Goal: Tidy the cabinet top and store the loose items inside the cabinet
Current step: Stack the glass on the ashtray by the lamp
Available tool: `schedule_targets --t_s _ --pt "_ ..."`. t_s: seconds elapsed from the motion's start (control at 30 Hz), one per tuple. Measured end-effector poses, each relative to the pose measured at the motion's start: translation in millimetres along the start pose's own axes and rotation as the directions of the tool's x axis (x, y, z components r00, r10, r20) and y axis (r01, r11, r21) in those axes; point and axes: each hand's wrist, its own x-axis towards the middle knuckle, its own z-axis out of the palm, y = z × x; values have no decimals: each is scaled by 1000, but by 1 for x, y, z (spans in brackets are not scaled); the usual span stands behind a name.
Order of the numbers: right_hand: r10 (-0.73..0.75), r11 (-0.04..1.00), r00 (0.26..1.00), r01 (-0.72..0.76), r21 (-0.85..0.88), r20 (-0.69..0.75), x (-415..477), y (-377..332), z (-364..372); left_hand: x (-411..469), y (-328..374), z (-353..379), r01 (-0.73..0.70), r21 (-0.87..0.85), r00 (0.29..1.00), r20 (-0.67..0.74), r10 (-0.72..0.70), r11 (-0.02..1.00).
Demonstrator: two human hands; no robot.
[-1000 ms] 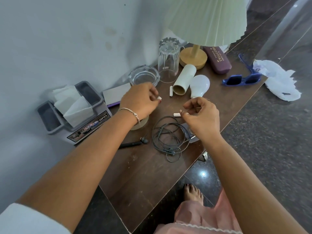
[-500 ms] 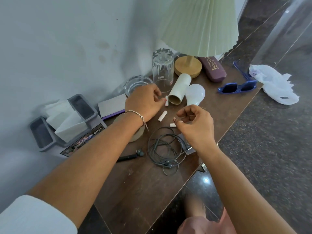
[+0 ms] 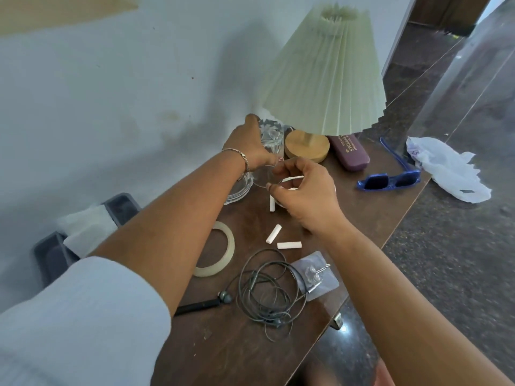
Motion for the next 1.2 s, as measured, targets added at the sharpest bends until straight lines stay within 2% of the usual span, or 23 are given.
schedule_targets --t_s 0.1,0.2,0.4,0.57,0.7,0.8,0.93,1.0,1.1,1.2 --pt "31 999 999 -32 28 4 2 0 3 0 -2 -4 -19 9 999 -34 19 1000" --pt "108 981 993 -116 154 55 3 -3 6 -4 -4 -4 -39 10 998 -51 39 999" --pt "217 863 955 -285 417 203 1 -14 10 -18 -11 -2 -63 -75 987 -151 51 995" --pt "292 745 922 -386 544 254 1 -15 12 -31 -16 -9 -40 -219 957 -288 -25 975" --pt "328 685 898 -440 581 293 2 -17 16 -47 -25 -15 -24 -416 918 -370 -145 909" --pt "375 551 863 -502 667 339 7 -20 21 -55 -37 -21 -7 -587 912 -336 -236 809" --pt "384 481 817 -575 662 430 12 -19 34 -64 -51 -25 15 -771 915 -246 -320 636" --pt "369 454 818 -573 682 442 14 -22 39 -68 -56 -28 20 -821 929 -196 -314 571" --pt "366 443 847 -523 728 385 22 -30 43 -72 -64 -33 42 -830 944 -149 -294 556" --pt "370 489 871 -478 730 323 32 -36 47 -75 -70 -36 48 -780 956 -144 -254 624"
